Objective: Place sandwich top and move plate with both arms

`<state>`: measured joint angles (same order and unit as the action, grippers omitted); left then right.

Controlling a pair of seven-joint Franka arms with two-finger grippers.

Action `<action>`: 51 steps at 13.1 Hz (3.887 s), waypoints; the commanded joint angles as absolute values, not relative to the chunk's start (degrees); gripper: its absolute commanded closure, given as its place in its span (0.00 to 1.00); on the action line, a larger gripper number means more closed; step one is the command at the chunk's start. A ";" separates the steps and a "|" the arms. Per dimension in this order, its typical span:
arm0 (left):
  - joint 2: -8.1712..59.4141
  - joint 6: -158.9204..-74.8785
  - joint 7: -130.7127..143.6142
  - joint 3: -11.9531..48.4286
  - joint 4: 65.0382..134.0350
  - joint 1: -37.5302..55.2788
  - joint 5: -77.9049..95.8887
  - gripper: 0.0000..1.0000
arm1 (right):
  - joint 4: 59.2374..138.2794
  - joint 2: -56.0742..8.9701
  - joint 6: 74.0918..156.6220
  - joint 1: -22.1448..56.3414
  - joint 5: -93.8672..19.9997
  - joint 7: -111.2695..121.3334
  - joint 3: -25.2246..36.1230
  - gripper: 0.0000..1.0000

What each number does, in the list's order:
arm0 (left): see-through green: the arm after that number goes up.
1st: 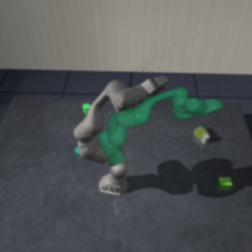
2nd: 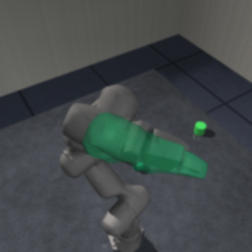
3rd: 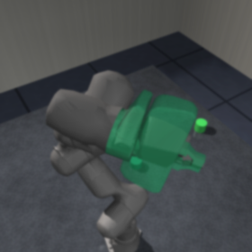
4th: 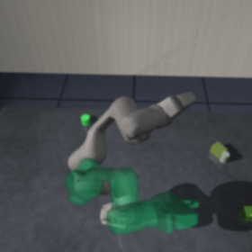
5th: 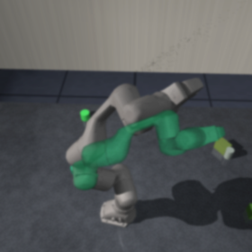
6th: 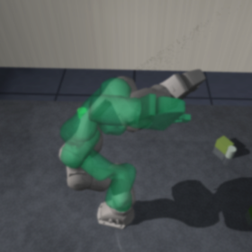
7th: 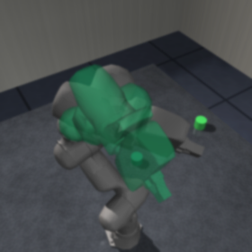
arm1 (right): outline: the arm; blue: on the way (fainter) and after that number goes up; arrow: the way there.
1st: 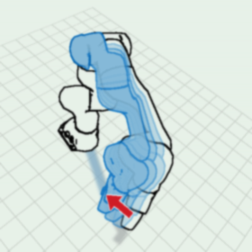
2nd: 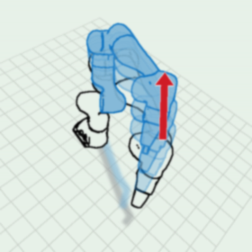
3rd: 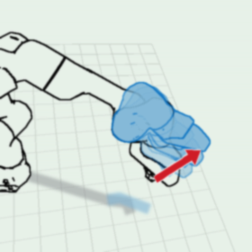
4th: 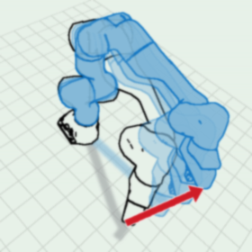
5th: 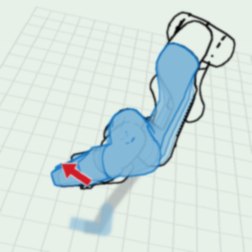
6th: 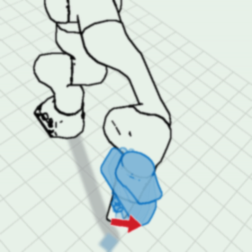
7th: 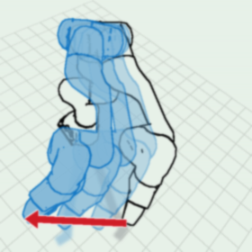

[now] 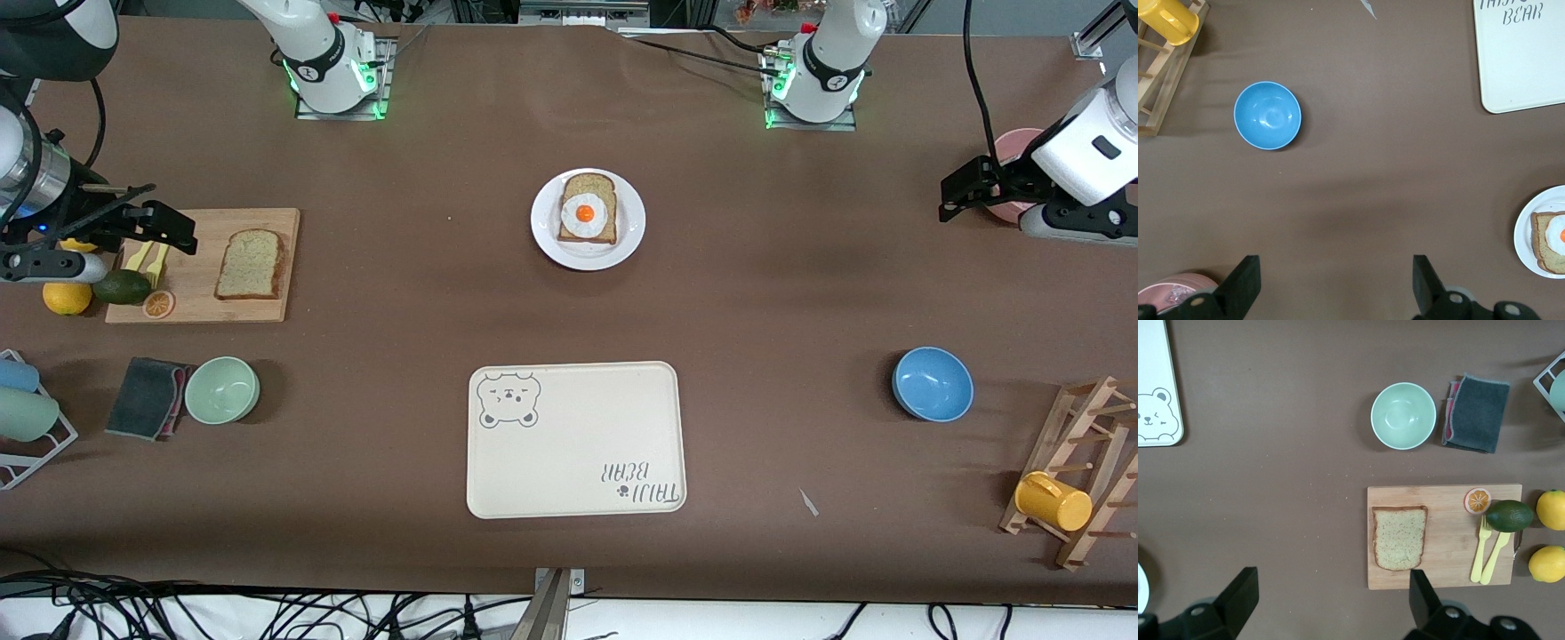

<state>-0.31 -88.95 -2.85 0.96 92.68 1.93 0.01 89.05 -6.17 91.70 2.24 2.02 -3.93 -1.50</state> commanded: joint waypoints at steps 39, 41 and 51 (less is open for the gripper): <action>0.53 -85.96 -2.46 1.32 91.32 2.37 -1.14 0.00 | 121.20 -13.97 126.29 2.99 7.56 -9.84 1.14 0.02; 0.53 -85.26 -2.46 1.32 91.41 2.29 -1.14 0.00 | 121.20 -14.59 126.91 2.99 7.56 -9.84 1.14 0.05; 0.53 -85.17 -2.46 1.41 91.32 2.37 -1.14 0.00 | 121.82 -16.87 126.83 2.90 9.66 -9.76 1.84 0.07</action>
